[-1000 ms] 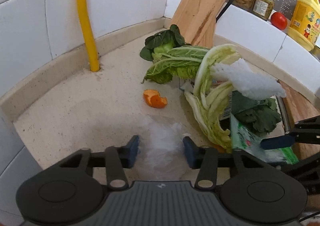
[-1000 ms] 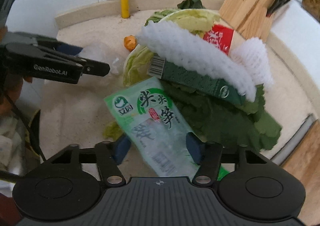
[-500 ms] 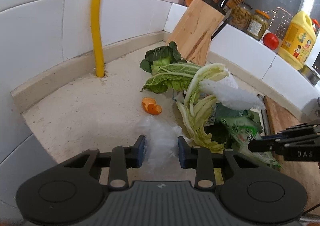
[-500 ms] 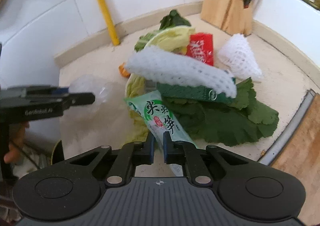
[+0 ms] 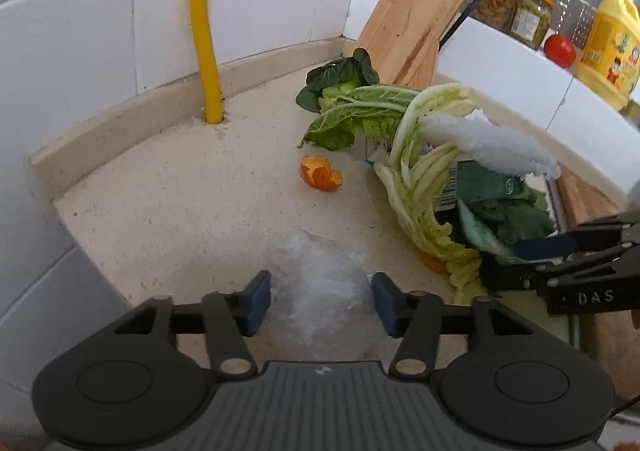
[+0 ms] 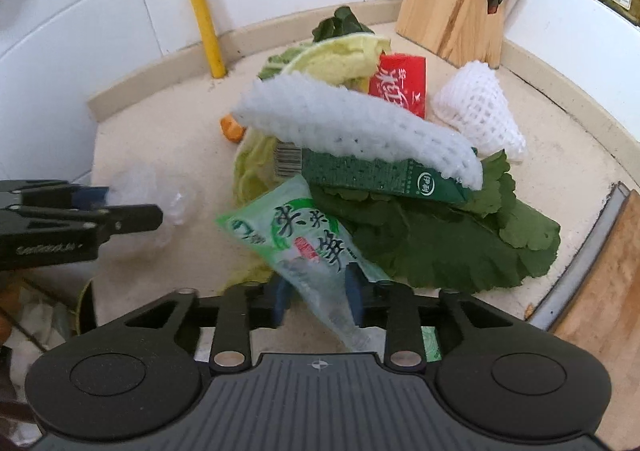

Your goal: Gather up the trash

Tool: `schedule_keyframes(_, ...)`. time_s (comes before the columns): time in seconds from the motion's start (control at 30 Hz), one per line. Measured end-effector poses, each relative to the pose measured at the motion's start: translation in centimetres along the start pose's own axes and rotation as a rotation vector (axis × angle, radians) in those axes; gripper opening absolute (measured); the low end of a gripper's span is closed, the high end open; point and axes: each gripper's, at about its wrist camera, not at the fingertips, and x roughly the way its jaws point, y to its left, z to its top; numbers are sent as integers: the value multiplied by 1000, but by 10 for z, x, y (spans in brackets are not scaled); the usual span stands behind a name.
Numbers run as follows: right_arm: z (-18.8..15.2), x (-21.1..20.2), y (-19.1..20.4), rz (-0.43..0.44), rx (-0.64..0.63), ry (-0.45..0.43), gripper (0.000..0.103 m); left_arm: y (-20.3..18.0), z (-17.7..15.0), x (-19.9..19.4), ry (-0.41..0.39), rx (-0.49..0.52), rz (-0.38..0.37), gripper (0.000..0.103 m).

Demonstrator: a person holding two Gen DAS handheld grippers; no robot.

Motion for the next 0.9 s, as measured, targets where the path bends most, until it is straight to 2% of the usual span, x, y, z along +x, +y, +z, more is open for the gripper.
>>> schedule_keyframes(0.03,0,3,-1,-5,-1,3,54,0,1,1,-3,7,6,56)
schedule_keyframes(0.07,1,6,-1,-12,-10,9,71,0,2,1,-7,6,11,57)
schedule_keyframes(0.1,1,8,-3,-23,-12,1,80,1,3,2,-8,4,9,58)
schedule_keyframes(0.23,6,12,-14,4,17,-6,79,6,6,9,1,-29,-6,57)
schedule_keyframes(0.27,8,14,-19,26,43,-1,74,7,7,11,9,-47,-18,49)
schedule_keyframes(0.33,10,14,-31,72,121,17,60,10,6,9,17,-80,-45,37)
schedule_keyframes(0.37,11,12,-36,89,154,21,31,12,6,8,24,-101,-65,33)
schedule_keyframes(0.4,11,9,-43,123,198,34,16,14,6,7,27,-123,-82,32)
schedule_keyframes(0.47,9,4,-57,200,296,48,14,18,6,4,31,-158,-99,29)
schedule_keyframes(0.63,1,-10,-72,303,438,32,8,15,9,-14,-9,-172,-126,28)
schedule_keyframes(0.83,-5,-32,-67,370,473,-14,7,11,13,-32,-55,-167,-151,27)
schedule_keyframes(0.9,-3,-41,-65,360,465,-45,7,10,12,-36,-64,-165,-155,27)
